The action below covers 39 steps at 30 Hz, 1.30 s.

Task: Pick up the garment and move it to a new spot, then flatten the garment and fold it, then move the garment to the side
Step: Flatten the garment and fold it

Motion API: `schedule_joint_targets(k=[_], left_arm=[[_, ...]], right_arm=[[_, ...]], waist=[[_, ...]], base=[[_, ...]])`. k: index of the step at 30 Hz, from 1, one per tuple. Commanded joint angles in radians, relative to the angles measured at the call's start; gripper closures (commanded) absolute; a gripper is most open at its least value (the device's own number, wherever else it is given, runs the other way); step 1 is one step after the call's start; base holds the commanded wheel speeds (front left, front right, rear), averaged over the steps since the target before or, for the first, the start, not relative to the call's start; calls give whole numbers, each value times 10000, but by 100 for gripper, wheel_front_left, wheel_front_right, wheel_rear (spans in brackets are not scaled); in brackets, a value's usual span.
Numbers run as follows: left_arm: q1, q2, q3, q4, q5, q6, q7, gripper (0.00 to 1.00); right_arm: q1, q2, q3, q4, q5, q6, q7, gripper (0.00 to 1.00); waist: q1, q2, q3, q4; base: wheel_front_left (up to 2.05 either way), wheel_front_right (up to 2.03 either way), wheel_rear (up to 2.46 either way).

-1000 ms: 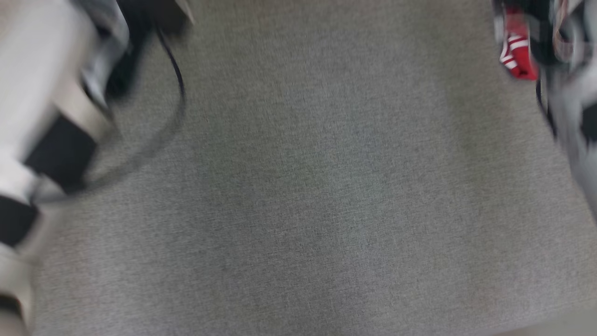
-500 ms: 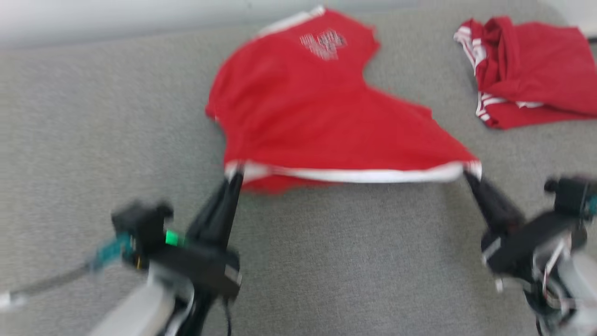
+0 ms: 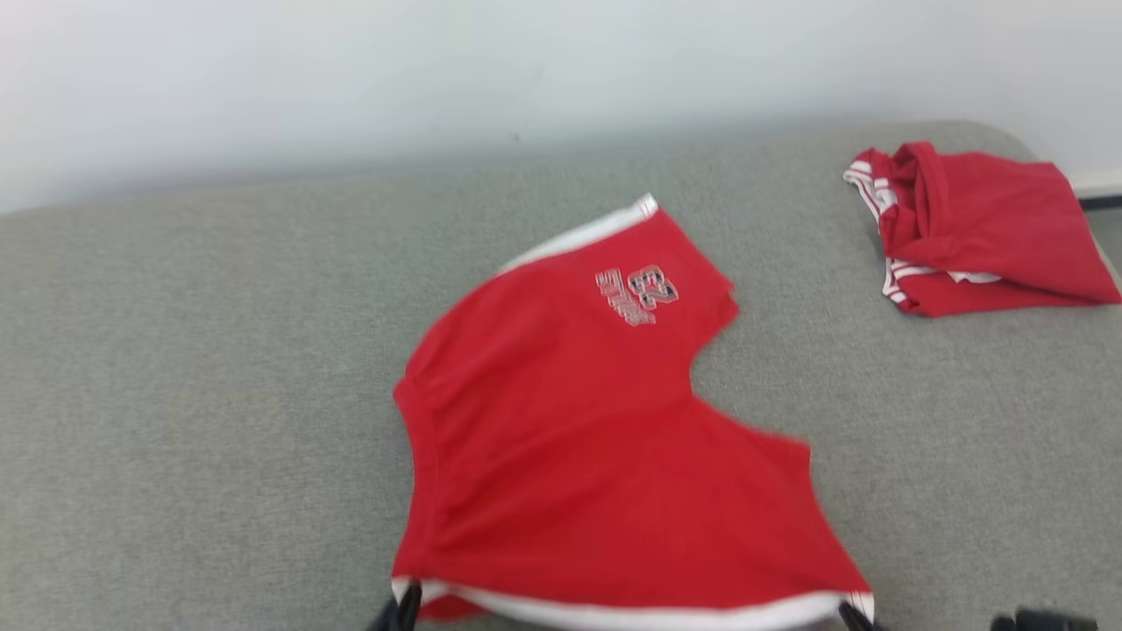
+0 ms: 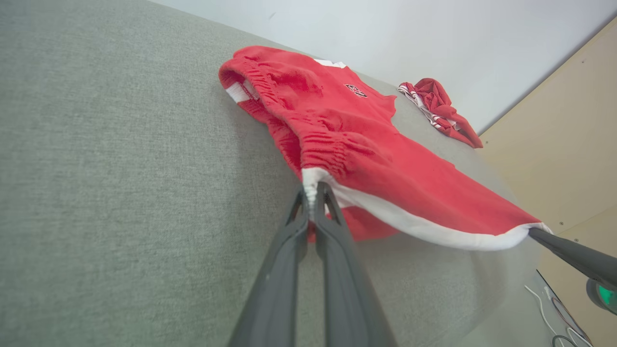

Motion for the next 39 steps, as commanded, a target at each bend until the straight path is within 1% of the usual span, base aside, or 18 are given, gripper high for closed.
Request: schedule_joint_targets(k=[1,4,6,8,10,12,16,17,18,19,22,27,31,36,38,39], left_arm=[[393,22,21,-12,144,-74,-28,100],[873,-144,59,27,292,-173,-29,100],[968,-217,28,90,459,-243,-29,100],[966,-432,168,73,477,-314,-29,100],[877,-526,187,136,542,-407,-29,100],[620,-621,104,203,609,-524,-24,100],[35,-883,-12,377,654,-656,105,100],[35,-883,-12,377,654,-656,105,100],[-363,-1048,-92,508,604,-750,257,100],[-363,-1048,-92,508,604,-750,257,100],[-1117,-1368,-188,789,559,-906,470,100],[-2456,-1950,-154,1501,289,-1146,731,100],[-3424,-2456,6,2341,25,-1235,734,100],[-4513,-2962,235,3439,-304,-1341,668,100],[-4918,-3100,276,3892,-276,-1364,668,100],[-5261,-3274,263,4231,-295,-1388,622,100]], right_arm=[[442,383,-278,-380,-176,-29,258,100],[1012,935,-737,-934,-499,-29,721,100],[1111,1160,-1036,-1150,-673,-29,920,100],[1011,1333,-1297,-1278,-812,-29,1104,100],[691,1287,-1524,-1328,-963,-29,1280,100],[218,1112,-1657,-1216,-1123,-29,1454,100],[-1084,582,-1463,-832,-1457,-29,1813,100],[-1084,582,-1463,-832,-1457,-29,1813,100],[-1927,303,-1410,-509,-1569,-29,1963,100],[-1927,303,-1410,-509,-1569,-29,1963,100],[-3187,-57,-1372,247,-1693,-29,2184,100],[-5546,-494,-1102,2140,-1746,-29,2524,100],[-7307,-681,-599,3701,-1928,-29,2339,100],[-9322,-743,137,5700,-2209,-29,1877,100],[-10057,-751,421,6478,-2354,-29,1610,100],[-10743,-743,651,7275,-2520,-29,1299,100]], waist=[[3,3,-356,223],[3,3,-491,305],[3,3,-551,386],[3,3,-605,468],[3,3,-656,547],[3,3,-681,638],[3,3,-657,846],[3,3,-657,846],[3,3,-561,1024],[3,3,-561,1024],[3,3,-351,1381],[3,3,173,1874],[3,3,597,2227],[3,3,1132,2431],[3,3,1358,2490],[3,3,1595,2551]], base=[[0,0,0],[0,0,0],[0,0,0],[0,0,0],[0,0,0],[0,0,0],[0,0,0],[0,0,0],[0,0,0],[0,0,0],[0,0,0],[0,0,0],[0,0,0],[0,0,0],[0,0,0],[0,0,0]])
